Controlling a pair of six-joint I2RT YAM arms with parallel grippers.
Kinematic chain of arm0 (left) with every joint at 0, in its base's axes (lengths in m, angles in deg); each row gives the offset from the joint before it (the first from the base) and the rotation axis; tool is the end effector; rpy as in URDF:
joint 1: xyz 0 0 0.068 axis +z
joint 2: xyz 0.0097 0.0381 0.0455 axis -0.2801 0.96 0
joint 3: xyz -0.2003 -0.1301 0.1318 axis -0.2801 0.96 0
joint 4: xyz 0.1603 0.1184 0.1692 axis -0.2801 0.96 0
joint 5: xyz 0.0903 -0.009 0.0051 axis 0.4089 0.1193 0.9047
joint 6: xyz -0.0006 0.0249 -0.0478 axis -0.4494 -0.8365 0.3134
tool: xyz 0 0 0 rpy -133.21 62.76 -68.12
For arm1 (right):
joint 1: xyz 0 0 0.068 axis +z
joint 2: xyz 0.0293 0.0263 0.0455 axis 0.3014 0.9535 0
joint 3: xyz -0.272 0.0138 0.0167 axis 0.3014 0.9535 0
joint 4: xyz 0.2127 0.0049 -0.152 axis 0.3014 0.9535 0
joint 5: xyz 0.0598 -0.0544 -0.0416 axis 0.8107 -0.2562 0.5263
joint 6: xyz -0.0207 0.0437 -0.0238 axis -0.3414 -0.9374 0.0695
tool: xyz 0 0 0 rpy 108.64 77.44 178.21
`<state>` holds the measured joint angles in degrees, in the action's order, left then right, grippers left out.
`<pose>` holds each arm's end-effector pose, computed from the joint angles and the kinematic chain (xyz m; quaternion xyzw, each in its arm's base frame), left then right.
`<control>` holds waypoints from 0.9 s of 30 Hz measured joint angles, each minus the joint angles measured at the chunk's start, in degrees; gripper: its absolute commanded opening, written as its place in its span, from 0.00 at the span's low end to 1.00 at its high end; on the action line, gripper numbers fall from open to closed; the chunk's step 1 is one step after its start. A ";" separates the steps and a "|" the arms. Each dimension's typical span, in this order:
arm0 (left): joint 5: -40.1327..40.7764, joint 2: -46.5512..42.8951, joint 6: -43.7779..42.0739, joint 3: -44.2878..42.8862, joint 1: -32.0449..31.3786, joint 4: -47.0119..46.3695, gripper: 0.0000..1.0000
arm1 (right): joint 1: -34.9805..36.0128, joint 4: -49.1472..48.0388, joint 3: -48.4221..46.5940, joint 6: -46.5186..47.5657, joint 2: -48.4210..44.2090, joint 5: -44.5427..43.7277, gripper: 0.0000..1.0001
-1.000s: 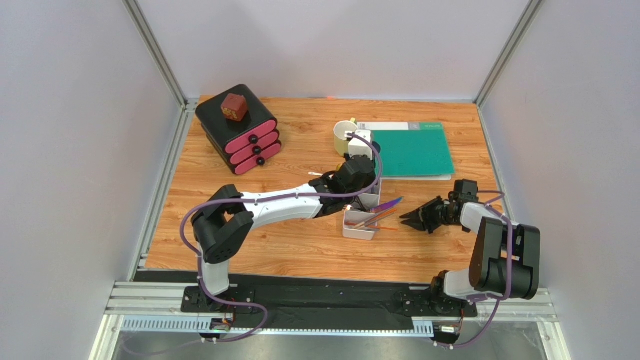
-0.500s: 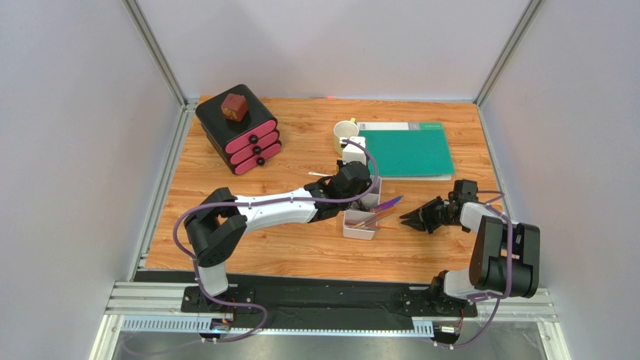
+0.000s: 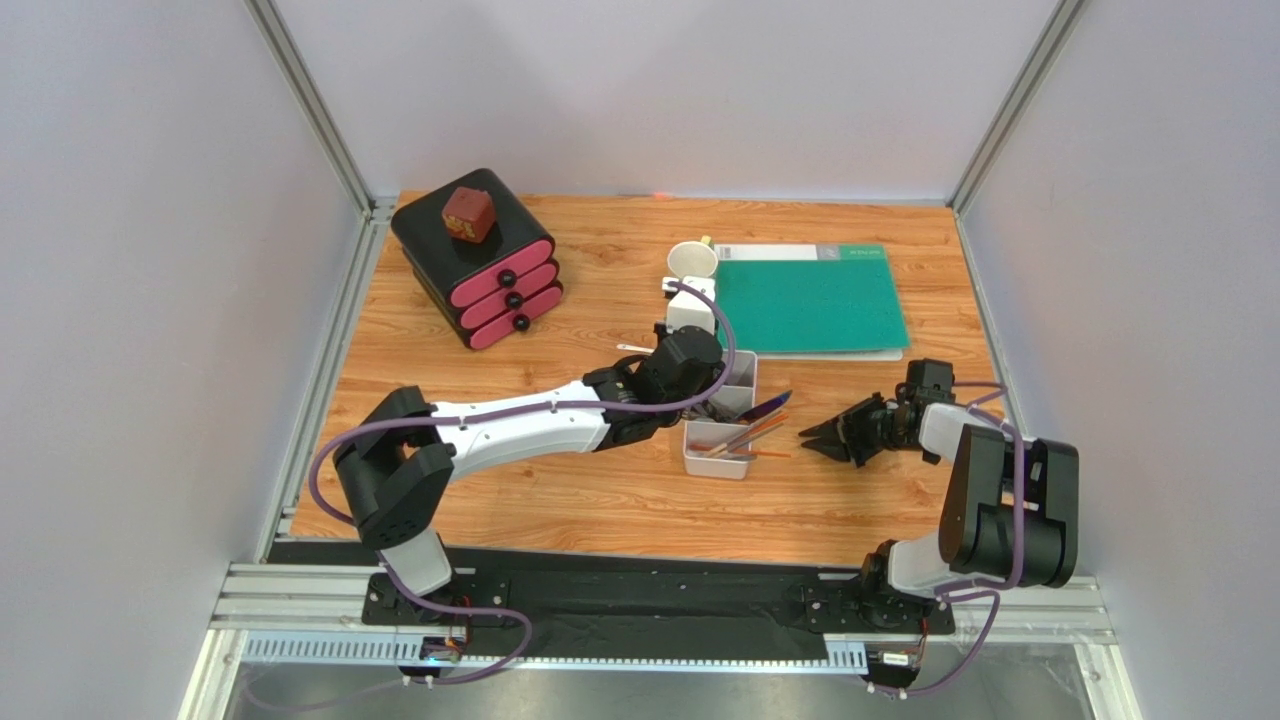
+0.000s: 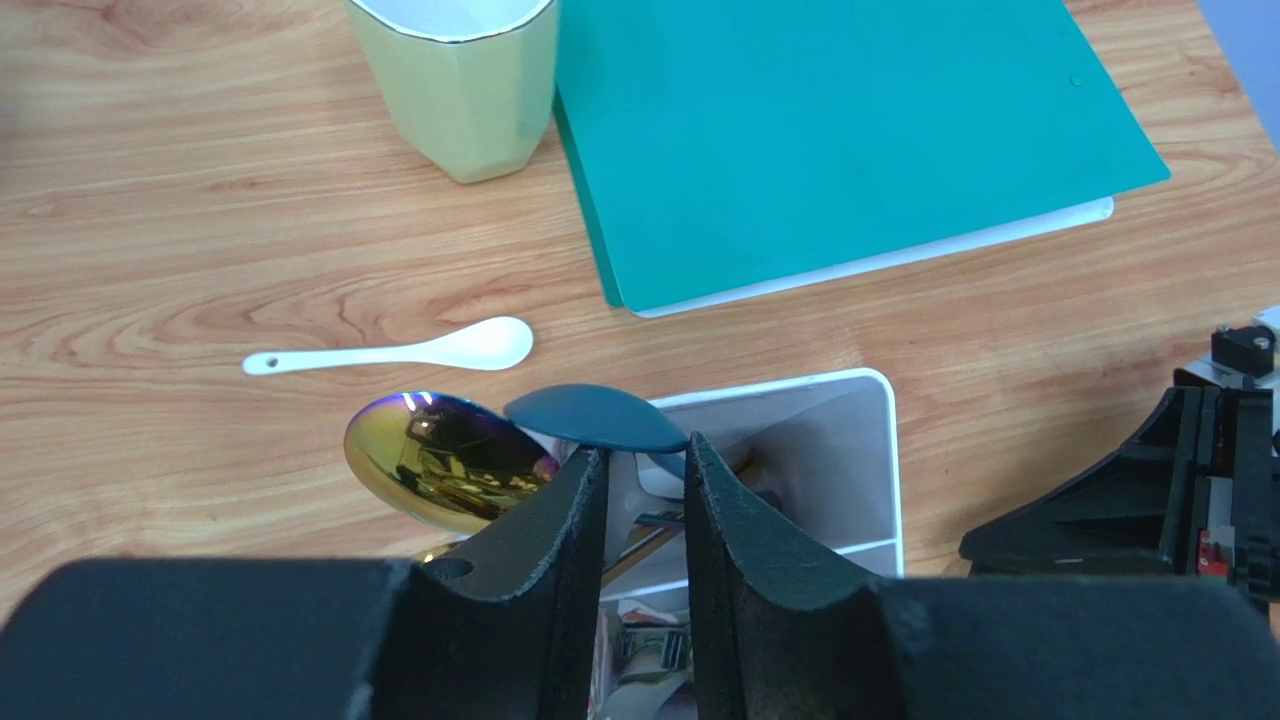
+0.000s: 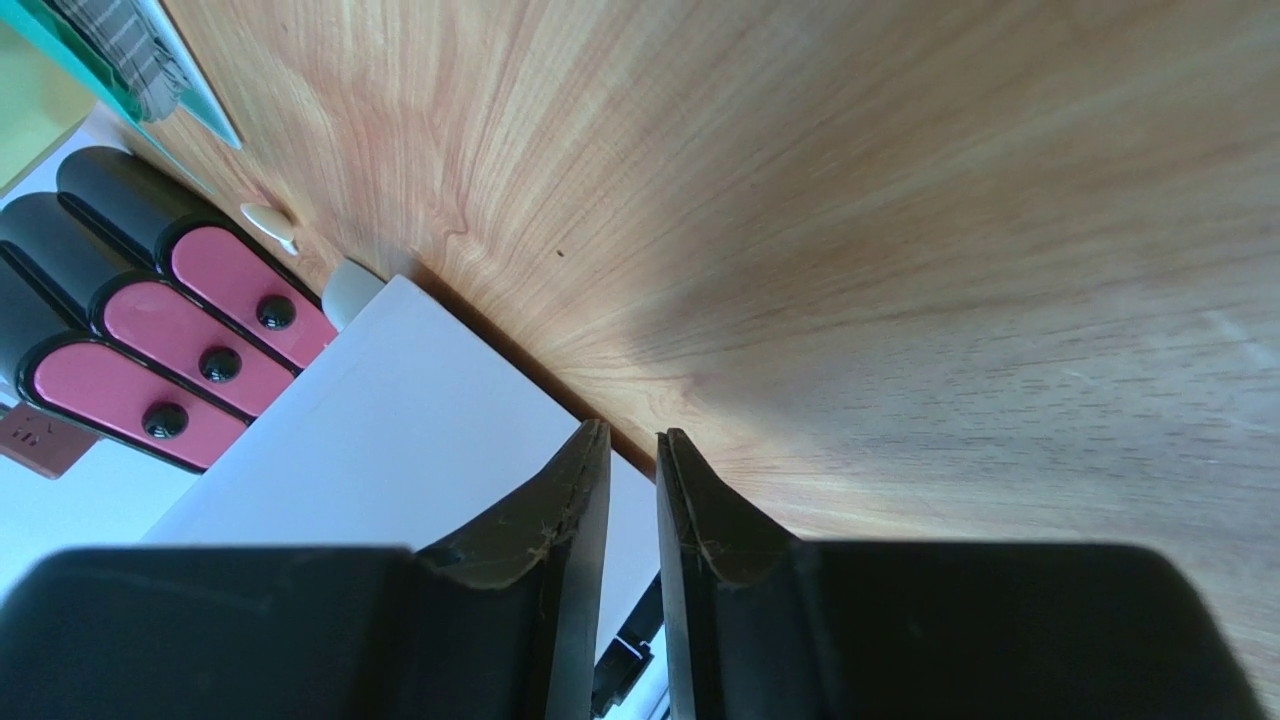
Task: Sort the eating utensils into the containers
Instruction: Place the spoon in the storage box.
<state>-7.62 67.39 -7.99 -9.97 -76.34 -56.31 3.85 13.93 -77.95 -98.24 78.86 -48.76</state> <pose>0.2118 -0.3273 0.2631 0.0552 0.8237 -0.1767 0.5359 0.2132 -0.0301 0.1220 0.4707 0.8141 0.3388 0.0302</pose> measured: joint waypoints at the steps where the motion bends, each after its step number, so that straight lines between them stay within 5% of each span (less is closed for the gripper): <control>1: 0.02 -0.66 -0.17 0.44 0.00 0.15 0.31 | 0.00 -0.04 0.00 -0.17 0.20 -0.02 0.23; 18: -1.14 -10.60 -11.41 -1.03 0.04 -3.30 0.42 | 0.00 -0.52 -0.96 -1.57 1.77 -0.55 0.23; 27: -3.04 -13.29 -11.10 -5.11 12.57 13.77 0.52 | -0.04 3.08 -5.31 -2.84 1.07 -1.68 0.31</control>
<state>-10.66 54.11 -19.09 -15.08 -63.77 -42.54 3.80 17.01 -83.26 -101.08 79.93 -50.44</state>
